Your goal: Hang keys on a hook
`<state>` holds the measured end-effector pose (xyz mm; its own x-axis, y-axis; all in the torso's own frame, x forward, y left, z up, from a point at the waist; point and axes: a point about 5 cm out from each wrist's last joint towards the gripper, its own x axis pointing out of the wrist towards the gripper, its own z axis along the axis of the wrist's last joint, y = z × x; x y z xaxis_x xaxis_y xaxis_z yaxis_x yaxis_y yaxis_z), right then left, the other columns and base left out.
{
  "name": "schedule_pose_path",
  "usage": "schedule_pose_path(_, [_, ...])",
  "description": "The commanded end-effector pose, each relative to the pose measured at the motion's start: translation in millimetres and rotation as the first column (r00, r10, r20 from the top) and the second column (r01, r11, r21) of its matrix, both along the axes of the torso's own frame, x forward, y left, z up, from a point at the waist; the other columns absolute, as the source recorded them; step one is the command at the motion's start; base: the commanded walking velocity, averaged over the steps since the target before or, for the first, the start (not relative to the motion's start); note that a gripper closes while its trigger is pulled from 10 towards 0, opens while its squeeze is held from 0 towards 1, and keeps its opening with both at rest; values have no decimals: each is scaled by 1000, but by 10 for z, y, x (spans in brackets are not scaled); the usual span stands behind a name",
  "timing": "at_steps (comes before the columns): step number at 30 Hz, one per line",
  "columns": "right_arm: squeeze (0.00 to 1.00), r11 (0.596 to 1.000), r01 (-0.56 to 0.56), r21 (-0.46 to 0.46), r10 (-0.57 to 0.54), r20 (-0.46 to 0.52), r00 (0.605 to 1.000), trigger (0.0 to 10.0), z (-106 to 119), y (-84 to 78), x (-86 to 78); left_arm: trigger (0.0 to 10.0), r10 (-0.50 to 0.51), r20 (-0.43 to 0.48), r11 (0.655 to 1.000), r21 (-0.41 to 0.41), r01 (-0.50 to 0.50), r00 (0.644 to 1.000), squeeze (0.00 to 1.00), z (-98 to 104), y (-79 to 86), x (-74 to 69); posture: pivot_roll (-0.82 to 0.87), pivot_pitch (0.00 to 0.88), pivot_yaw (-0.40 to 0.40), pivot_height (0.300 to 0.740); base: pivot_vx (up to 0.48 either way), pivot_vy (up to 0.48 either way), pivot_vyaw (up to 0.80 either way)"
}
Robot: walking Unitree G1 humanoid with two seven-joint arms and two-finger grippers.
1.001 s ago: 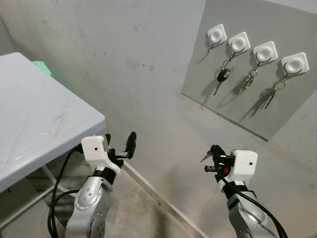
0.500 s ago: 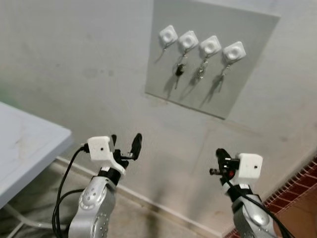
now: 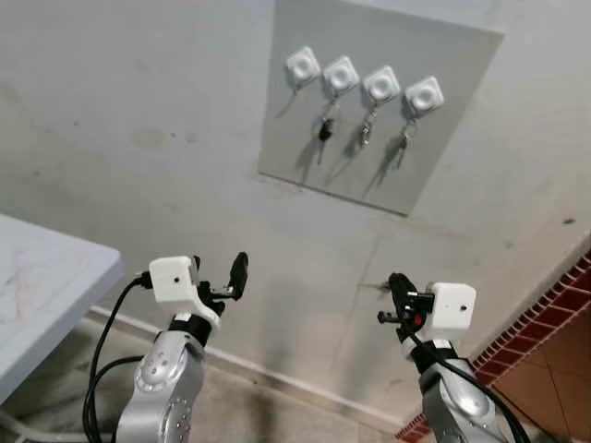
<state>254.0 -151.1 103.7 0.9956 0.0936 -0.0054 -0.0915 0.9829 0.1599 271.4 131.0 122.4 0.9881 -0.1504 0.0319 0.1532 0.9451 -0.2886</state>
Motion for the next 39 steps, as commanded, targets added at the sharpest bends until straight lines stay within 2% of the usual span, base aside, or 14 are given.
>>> schedule_pose_path(1, [0,1000,20,-7,-20,3,1000,10000,23,-46,8,10000,-10,4,1000,-1,10,1000,0,23,-31,3,41,32,-72,740,0,0,-756])
schedule_pose_path(23, [0,1000,26,-9,-26,10,1000,10000,30,-50,23,10000,-12,1,1000,-15,12,1000,0,32,-37,24,38,32,-69,740,0,0,-735])
schedule_pose_path(39, [0,1000,25,-7,-25,37,999,10000,61,-57,5,10000,-7,-4,1000,-20,7,1000,0,28,-40,31,32,33,-69,740,0,0,0])
